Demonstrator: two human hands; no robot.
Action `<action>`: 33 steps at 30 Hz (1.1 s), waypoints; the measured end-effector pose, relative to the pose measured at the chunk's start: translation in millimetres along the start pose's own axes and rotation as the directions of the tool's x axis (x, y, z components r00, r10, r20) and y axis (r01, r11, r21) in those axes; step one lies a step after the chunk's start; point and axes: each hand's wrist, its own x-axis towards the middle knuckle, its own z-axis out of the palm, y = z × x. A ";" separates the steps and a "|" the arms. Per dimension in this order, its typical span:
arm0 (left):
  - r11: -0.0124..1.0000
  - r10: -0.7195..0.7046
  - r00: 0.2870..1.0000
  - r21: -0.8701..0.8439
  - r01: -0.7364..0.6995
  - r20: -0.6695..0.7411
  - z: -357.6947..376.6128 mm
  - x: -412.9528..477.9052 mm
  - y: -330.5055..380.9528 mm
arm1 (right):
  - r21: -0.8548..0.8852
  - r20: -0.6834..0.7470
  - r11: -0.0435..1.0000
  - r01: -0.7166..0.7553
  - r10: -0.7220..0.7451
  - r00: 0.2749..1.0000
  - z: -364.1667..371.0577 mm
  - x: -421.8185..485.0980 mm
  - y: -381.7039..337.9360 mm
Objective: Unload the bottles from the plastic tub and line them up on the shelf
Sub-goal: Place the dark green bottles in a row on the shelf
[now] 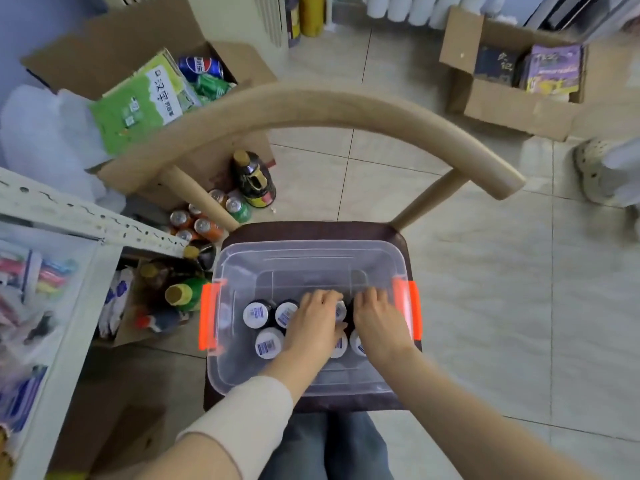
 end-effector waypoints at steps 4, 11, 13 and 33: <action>1.000 -0.009 1.000 -0.002 0.009 -0.021 6.6 7.3 -4.1 | 0.006 0.086 1.000 0.018 -0.018 0.996 6.4 4.7 0.2; 1.000 0.010 0.999 0.009 -0.010 -0.037 10.9 9.3 -4.9 | -0.078 0.022 0.996 0.032 -0.030 0.999 7.6 9.2 -3.8; 1.000 0.016 0.998 -0.018 -0.017 -0.055 5.3 8.8 -5.4 | -0.103 -0.062 0.994 0.029 -0.036 0.997 1.1 9.7 -2.7; 0.889 0.017 0.830 -0.371 -0.268 -0.558 -260.0 -291.5 34.9 | 0.400 -0.498 0.830 0.389 -0.159 0.852 -287.4 -181.6 -18.7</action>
